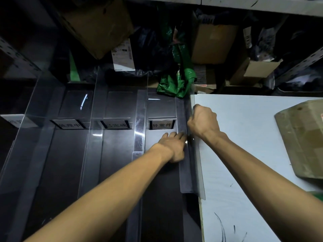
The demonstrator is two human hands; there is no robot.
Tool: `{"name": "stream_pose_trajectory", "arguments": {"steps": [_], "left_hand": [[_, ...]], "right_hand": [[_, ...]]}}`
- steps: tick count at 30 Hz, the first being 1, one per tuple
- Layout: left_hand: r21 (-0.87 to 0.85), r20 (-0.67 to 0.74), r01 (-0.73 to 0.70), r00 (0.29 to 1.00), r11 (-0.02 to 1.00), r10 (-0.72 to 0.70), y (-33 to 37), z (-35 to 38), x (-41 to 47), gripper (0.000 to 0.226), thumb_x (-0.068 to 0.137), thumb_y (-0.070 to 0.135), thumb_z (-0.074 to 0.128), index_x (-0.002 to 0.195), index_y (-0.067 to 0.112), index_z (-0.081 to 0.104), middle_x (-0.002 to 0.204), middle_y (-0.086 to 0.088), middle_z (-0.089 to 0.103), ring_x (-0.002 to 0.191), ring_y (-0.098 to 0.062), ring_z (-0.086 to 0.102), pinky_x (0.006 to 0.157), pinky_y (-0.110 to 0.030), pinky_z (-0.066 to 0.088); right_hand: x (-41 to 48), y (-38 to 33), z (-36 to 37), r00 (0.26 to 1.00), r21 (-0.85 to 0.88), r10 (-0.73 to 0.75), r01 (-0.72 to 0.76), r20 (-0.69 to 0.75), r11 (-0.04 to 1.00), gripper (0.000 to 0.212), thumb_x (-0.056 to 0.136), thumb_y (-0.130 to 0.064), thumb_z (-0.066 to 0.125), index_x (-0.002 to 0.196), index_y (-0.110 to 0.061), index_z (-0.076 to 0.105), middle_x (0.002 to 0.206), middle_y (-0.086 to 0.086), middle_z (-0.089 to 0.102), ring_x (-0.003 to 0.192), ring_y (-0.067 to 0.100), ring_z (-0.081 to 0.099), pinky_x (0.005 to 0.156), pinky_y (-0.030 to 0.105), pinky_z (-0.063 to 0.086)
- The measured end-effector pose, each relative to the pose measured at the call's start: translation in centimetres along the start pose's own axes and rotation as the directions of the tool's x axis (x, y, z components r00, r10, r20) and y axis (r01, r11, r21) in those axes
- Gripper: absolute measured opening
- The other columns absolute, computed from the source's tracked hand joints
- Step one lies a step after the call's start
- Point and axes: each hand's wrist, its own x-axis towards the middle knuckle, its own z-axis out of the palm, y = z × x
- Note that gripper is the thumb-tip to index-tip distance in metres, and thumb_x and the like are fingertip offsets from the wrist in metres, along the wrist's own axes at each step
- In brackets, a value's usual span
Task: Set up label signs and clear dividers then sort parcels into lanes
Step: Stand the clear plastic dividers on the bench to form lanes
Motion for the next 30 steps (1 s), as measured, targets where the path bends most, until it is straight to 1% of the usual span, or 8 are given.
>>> {"name": "stream_pose_trajectory", "arguments": {"steps": [6, 11, 17, 20, 22, 25, 27, 30], "left_hand": [[-0.154, -0.004, 0.059, 0.998, 0.986, -0.060, -0.6, 0.0, -0.4, 0.060, 0.092, 0.023, 0.047, 0.148, 0.011, 0.028, 0.156, -0.010, 0.029, 0.141, -0.031, 0.029, 0.113, -0.043, 0.028], [-0.227, -0.018, 0.125, 0.991, 0.966, -0.132, -0.6, -1.0, -1.7, 0.054, 0.093, 0.024, 0.045, 0.144, 0.012, 0.035, 0.148, -0.013, 0.040, 0.137, -0.033, 0.031, 0.111, -0.045, 0.033], [-0.289, -0.151, 0.052, 0.984, 0.956, -0.099, 0.3, -3.8, -5.6, 0.047, 0.093, 0.018, 0.044, 0.139, 0.009, 0.045, 0.135, -0.020, 0.051, 0.126, -0.036, 0.045, 0.105, -0.044, 0.039], [-0.351, -0.246, 0.003, 0.965, 0.937, -0.096, 0.6, -5.2, -8.6, 0.025, 0.090, 0.011, 0.045, 0.112, 0.003, 0.056, 0.115, -0.017, 0.061, 0.105, -0.037, 0.058, 0.081, -0.034, 0.046], [-0.365, -0.284, 0.026, 0.949, 0.930, -0.139, -0.1, -5.6, -11.4, 0.008, 0.090, 0.011, 0.046, 0.089, 0.009, 0.054, 0.100, -0.014, 0.060, 0.088, -0.033, 0.057, 0.068, -0.030, 0.038], [-0.341, -0.347, 0.061, 0.919, 0.938, -0.187, -2.4, -5.8, -16.8, 0.016, 0.088, 0.010, 0.046, 0.073, 0.011, 0.044, 0.085, -0.012, 0.054, 0.087, -0.038, 0.058, 0.062, -0.033, 0.035], [-0.308, -0.407, 0.088, 0.888, 0.947, -0.215, -5.1, -5.4, -21.4, 0.009, 0.089, 0.011, 0.044, 0.082, 0.007, 0.049, 0.094, -0.015, 0.060, 0.095, -0.039, 0.058, 0.071, -0.036, 0.042], [-0.331, -0.493, 0.136, 0.819, 0.934, -0.294, -9.2, -4.1, -28.8, 0.033, 0.091, 0.013, 0.043, 0.120, 0.011, 0.058, 0.123, -0.011, 0.063, 0.114, -0.030, 0.057, 0.094, -0.040, 0.046]], "right_hand": [[0.0, 0.5, 0.2, 0.998, 0.017, 0.051, -0.052, 0.025, 0.999, 0.025, 0.091, -0.012, 0.048, 0.115, -0.006, 0.057, 0.117, 0.016, 0.062, 0.107, 0.040, 0.058, 0.074, 0.032, 0.039], [-0.8, 0.3, -0.6, 0.998, 0.056, 0.058, -0.060, 0.032, 0.997, 0.033, 0.094, -0.025, 0.048, 0.119, -0.003, 0.052, 0.122, 0.017, 0.058, 0.110, 0.039, 0.056, 0.075, 0.033, 0.036], [-3.6, -1.7, -2.8, 0.977, -0.047, -0.143, 0.137, -0.160, 0.989, 0.039, 0.094, -0.026, 0.048, 0.127, -0.006, 0.048, 0.128, 0.015, 0.048, 0.117, 0.035, 0.046, 0.079, 0.041, 0.041], [-5.1, -4.0, -3.5, 0.947, -0.013, -0.288, 0.289, -0.145, 0.957, 0.031, 0.095, -0.026, 0.044, 0.118, -0.010, 0.058, 0.118, 0.012, 0.058, 0.106, 0.035, 0.056, 0.075, 0.037, 0.041], [-6.6, -6.1, -3.6, 0.931, 0.034, -0.363, 0.364, -0.046, 0.931, 0.033, 0.095, -0.027, 0.042, 0.117, -0.014, 0.063, 0.120, 0.010, 0.064, 0.105, 0.035, 0.059, 0.080, 0.038, 0.045], [-9.3, -10.2, -3.8, 0.888, 0.059, -0.459, 0.457, 0.030, 0.888, 0.028, 0.094, -0.028, 0.043, 0.105, -0.016, 0.066, 0.112, 0.010, 0.068, 0.098, 0.034, 0.061, 0.078, 0.037, 0.047], [-11.5, -13.4, -3.7, 0.850, 0.057, -0.525, 0.522, 0.055, 0.851, 0.025, 0.094, -0.029, 0.045, 0.101, -0.016, 0.065, 0.108, 0.010, 0.069, 0.097, 0.033, 0.062, 0.075, 0.036, 0.045], [-15.9, -18.2, -3.5, 0.801, 0.065, -0.592, 0.588, 0.090, 0.806, 0.026, 0.096, -0.032, 0.046, 0.106, -0.018, 0.066, 0.109, 0.008, 0.070, 0.100, 0.031, 0.062, 0.079, 0.036, 0.047]]}}
